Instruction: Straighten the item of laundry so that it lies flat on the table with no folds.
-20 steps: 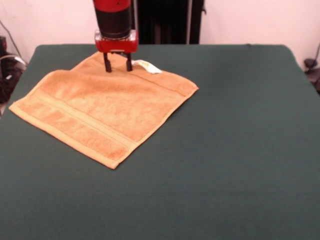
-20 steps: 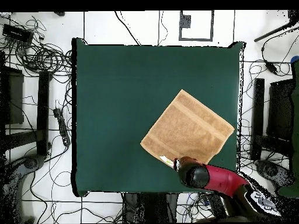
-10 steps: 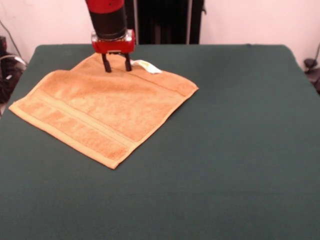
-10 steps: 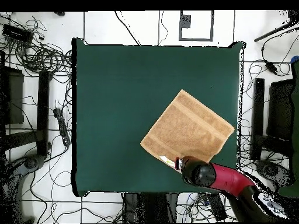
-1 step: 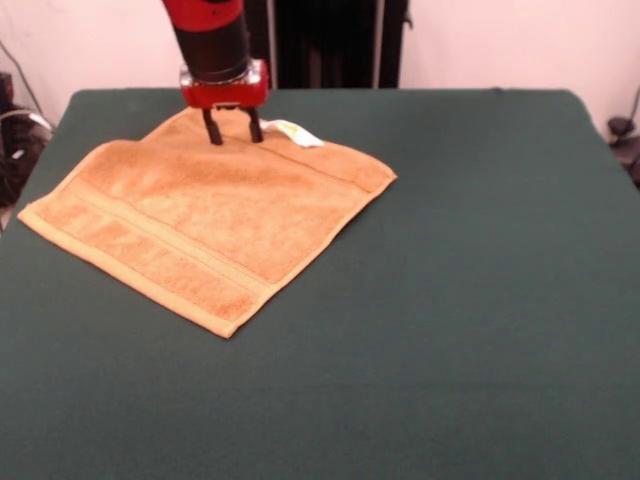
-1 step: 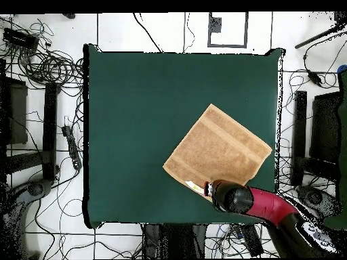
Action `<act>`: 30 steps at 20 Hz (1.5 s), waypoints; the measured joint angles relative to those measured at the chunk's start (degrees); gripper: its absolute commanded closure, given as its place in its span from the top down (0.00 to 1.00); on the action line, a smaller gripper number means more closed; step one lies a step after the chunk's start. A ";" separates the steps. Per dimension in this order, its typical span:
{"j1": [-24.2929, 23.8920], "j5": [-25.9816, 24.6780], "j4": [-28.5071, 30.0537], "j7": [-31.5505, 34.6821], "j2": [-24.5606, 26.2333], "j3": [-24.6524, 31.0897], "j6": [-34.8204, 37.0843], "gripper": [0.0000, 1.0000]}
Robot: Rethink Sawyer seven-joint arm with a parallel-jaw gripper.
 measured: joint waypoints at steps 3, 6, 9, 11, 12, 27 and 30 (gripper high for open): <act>-0.51 0.49 -0.62 0.00 0.19 0.60 1.88 1.00; -1.27 0.71 -0.97 0.00 0.36 1.33 3.13 1.00; -2.29 0.84 -1.34 0.00 0.56 2.26 4.61 1.00; -2.51 1.11 -1.54 0.00 0.66 2.45 5.16 1.00; -2.53 1.24 -1.61 0.00 0.69 2.46 5.34 1.00; 0.90 1.22 -1.00 0.00 0.23 -0.48 1.95 1.00; 2.41 1.16 0.29 0.00 -0.13 -2.17 -2.03 1.00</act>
